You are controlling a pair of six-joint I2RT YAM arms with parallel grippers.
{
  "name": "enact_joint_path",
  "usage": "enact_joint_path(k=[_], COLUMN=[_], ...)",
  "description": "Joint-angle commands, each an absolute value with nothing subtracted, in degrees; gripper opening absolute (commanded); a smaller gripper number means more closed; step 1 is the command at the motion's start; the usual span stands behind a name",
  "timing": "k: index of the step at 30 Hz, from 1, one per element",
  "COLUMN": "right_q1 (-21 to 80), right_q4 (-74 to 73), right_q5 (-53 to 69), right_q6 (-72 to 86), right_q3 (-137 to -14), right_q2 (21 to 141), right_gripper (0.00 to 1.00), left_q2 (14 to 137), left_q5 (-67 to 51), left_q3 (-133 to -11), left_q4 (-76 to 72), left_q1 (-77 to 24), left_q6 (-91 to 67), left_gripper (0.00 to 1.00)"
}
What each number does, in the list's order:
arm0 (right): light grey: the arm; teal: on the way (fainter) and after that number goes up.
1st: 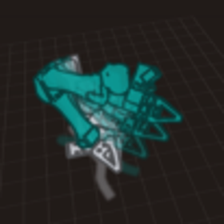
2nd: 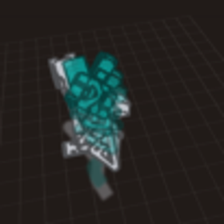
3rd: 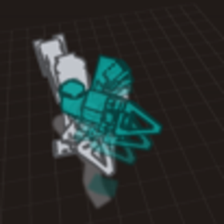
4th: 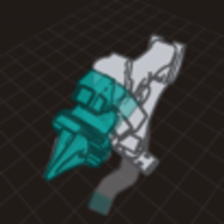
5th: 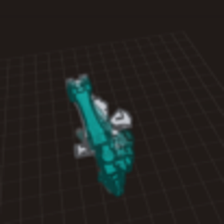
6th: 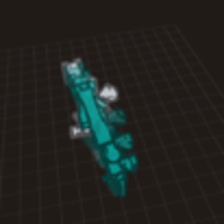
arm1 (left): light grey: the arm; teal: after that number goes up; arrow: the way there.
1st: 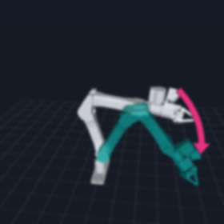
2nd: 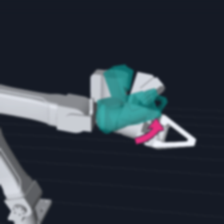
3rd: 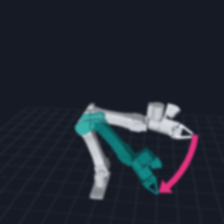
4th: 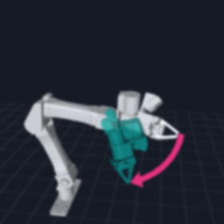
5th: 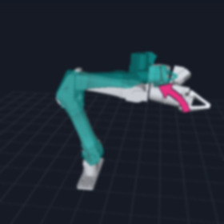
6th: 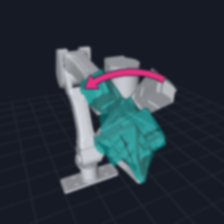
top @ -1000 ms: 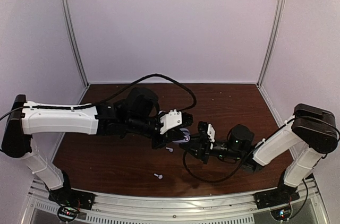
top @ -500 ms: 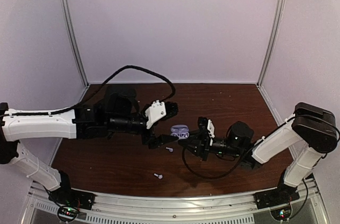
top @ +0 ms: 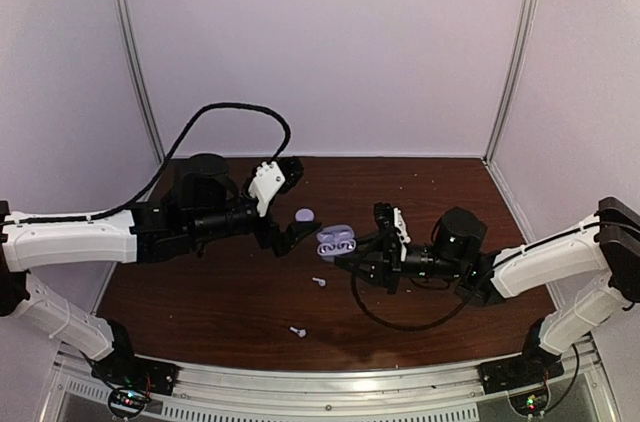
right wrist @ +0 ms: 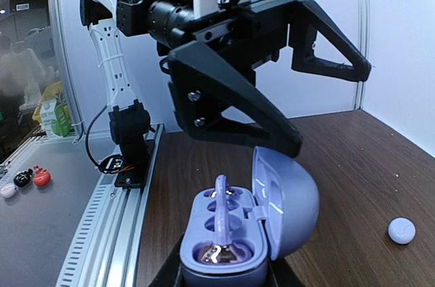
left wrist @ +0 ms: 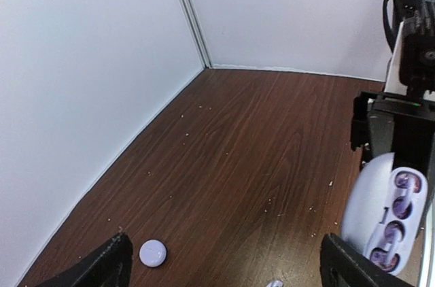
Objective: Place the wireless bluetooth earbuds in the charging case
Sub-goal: Adjust the right earbud in the right side groove of the charging case, then close the charging case with the earbuds inside.
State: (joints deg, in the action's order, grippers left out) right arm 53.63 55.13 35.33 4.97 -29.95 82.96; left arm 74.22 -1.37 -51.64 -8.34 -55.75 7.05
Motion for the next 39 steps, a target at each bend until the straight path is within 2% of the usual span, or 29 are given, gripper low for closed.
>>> enact_joint_path(k=[1, 12, 22, 26, 29, 31, 39], right_q1=[53.61, 53.61, 53.53, 52.91, 50.92, 48.58, 38.45], right_q4=[46.99, 37.86, 37.65, 38.59, 39.18, 38.41, 30.45], right_q5=[38.35, 41.85, 41.63, 41.13, 39.72, 38.84, 32.86], right_q6=[5.76, 5.40, 5.71, 6.69, 8.57, 10.38, 15.19], right_q3=[-31.89, -32.89, -33.14, -32.36, -31.83, -32.15, -38.03], right_q2=[78.97, 76.35, 76.20, 76.20, 76.20, 76.55, 81.91], right_gripper=[0.00, 0.00, 0.00, 0.00, 0.00, 0.00, 0.02], left_q2=[76.34, 76.94, 78.41, 77.45, 76.50, 77.25, 78.91], left_q5=[-3.20, -19.61, -23.45, -18.70, -10.74, -2.91, 14.35], left_q3=[-51.14, -48.25, -49.04, -48.54, -47.22, -47.61, -47.33], left_q4=[-14.19, -18.99, -16.25, -18.26, -21.55, -22.02, -23.31], left_q1=[-55.01, -56.59, -58.28, -58.35, -58.27, -57.71, -50.90], left_q6=[4.18, 7.99, 11.26, 8.86, 5.80, 2.77, -9.90], left_gripper=[0.98, 0.98, 0.98, 0.98, 0.98, 0.98, 0.98])
